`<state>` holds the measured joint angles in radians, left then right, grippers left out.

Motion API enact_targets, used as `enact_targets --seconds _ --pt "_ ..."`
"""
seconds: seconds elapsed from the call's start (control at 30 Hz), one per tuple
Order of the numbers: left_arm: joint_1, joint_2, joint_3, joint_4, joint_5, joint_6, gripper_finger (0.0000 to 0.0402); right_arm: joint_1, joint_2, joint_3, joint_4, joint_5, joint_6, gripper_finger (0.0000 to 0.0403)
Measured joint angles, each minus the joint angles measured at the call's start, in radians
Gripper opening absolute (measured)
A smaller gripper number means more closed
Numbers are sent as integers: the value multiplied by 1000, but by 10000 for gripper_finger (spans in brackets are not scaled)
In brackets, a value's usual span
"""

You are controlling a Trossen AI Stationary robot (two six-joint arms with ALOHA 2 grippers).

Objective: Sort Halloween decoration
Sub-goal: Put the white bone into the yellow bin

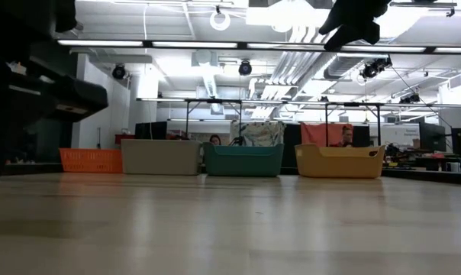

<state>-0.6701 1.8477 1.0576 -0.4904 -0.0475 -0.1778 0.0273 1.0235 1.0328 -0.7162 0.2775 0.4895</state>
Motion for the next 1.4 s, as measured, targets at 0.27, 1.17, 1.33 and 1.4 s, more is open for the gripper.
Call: enact_targets --seconds 0.27,1.17,1.33,1.4 --pt "1 8 0 -4 5 -31 85 0 0 0 0 0 2 204" --pt "319 -516 -6 -43 -107 -108 1 -1 0 0 57 11 -68 204" --pt "460 -683 -6 1 -198 5 0 -1 4 0 190 12 -128 204" --pt "522 -731 -6 44 -190 69 0 -1 9 0 268 11 -154 204"
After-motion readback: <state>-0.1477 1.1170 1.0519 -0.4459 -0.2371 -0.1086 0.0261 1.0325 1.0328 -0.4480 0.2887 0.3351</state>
